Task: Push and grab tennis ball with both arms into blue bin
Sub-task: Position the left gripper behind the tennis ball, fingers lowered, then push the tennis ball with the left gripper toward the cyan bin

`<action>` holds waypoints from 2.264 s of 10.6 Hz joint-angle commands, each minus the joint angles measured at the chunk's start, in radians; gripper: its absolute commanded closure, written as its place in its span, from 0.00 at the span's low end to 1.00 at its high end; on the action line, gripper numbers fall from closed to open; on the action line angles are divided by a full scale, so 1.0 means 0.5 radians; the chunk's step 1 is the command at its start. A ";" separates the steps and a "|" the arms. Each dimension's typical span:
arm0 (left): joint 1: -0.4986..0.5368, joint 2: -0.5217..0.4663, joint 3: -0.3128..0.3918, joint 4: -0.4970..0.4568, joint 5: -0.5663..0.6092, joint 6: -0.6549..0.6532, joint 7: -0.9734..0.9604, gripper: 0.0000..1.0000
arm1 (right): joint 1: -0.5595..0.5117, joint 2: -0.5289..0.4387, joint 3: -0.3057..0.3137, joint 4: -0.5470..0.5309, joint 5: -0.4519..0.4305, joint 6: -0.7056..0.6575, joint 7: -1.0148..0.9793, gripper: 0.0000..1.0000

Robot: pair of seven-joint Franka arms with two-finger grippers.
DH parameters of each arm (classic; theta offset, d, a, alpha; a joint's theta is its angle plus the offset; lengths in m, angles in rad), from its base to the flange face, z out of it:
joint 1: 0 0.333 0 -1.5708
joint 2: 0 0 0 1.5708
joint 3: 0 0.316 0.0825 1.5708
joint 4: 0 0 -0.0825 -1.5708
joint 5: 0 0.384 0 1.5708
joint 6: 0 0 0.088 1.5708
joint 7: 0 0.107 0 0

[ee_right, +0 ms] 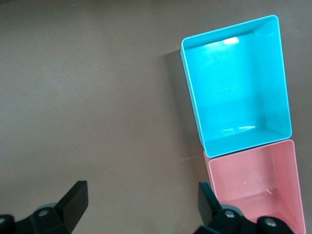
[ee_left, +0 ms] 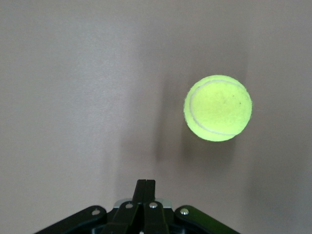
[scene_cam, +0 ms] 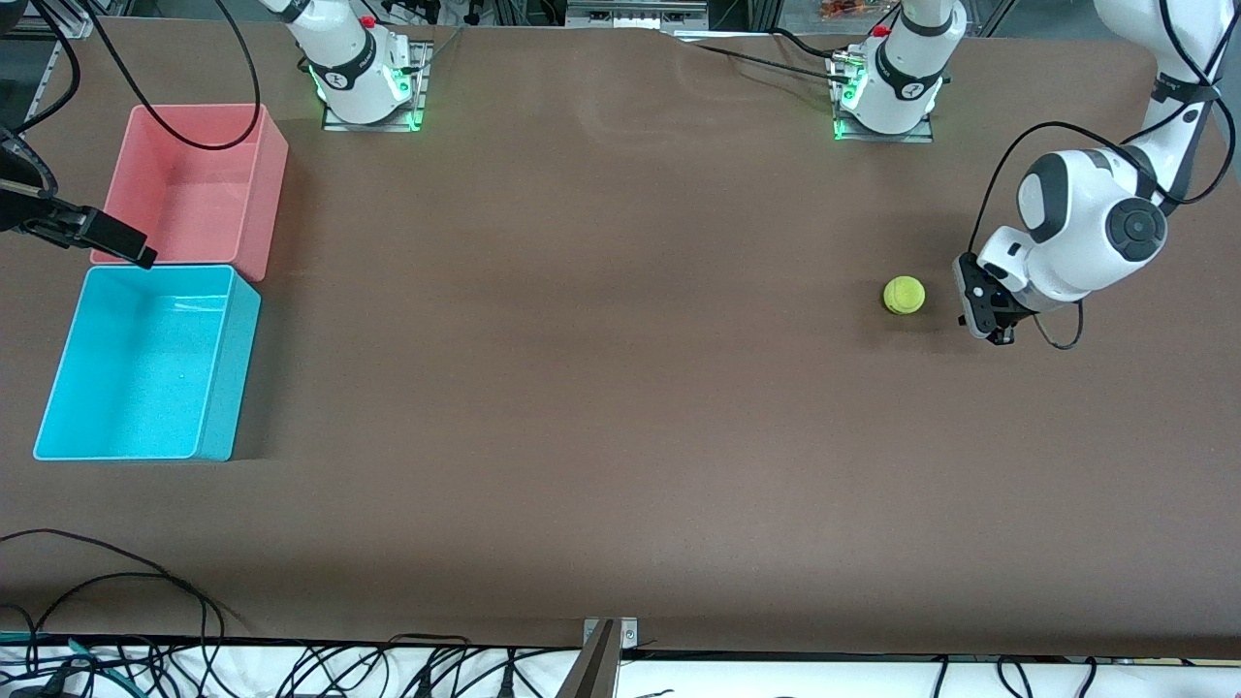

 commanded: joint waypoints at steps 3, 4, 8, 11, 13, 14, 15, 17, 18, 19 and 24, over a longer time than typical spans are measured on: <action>0.008 -0.126 -0.006 -0.213 0.044 0.103 0.046 1.00 | -0.010 -0.011 0.004 -0.024 0.037 0.010 -0.016 0.00; 0.011 -0.126 -0.003 -0.244 0.056 0.103 0.043 1.00 | -0.010 -0.008 0.004 -0.021 0.037 0.010 -0.016 0.00; 0.039 -0.114 -0.002 -0.315 0.059 0.161 0.058 1.00 | -0.010 -0.002 0.008 -0.021 0.037 0.013 -0.019 0.00; 0.042 -0.034 -0.006 -0.315 0.096 0.269 0.055 1.00 | -0.007 -0.002 0.008 -0.024 0.037 0.004 -0.019 0.00; 0.039 0.015 -0.006 -0.312 0.099 0.327 0.052 1.00 | -0.007 0.007 0.008 -0.024 0.037 0.004 -0.019 0.00; 0.036 0.043 -0.006 -0.312 0.099 0.354 0.052 1.00 | -0.007 0.013 0.008 -0.024 0.037 0.004 -0.019 0.00; 0.036 0.052 -0.006 -0.315 0.099 0.361 0.052 1.00 | -0.007 0.013 0.008 -0.024 0.037 0.004 -0.022 0.00; 0.036 0.077 -0.006 -0.324 0.096 0.361 0.040 1.00 | -0.007 0.013 0.008 -0.024 0.037 0.007 -0.019 0.00; 0.036 0.077 -0.009 -0.333 0.084 0.361 0.037 1.00 | -0.007 0.013 0.008 -0.024 0.037 0.010 -0.022 0.00; 0.027 0.077 -0.009 -0.351 0.078 0.361 0.034 1.00 | -0.007 0.013 0.008 -0.024 0.037 0.007 -0.022 0.00; -0.099 0.077 -0.158 -0.361 0.075 0.361 -0.385 1.00 | -0.007 0.013 0.008 -0.021 0.037 0.010 -0.025 0.00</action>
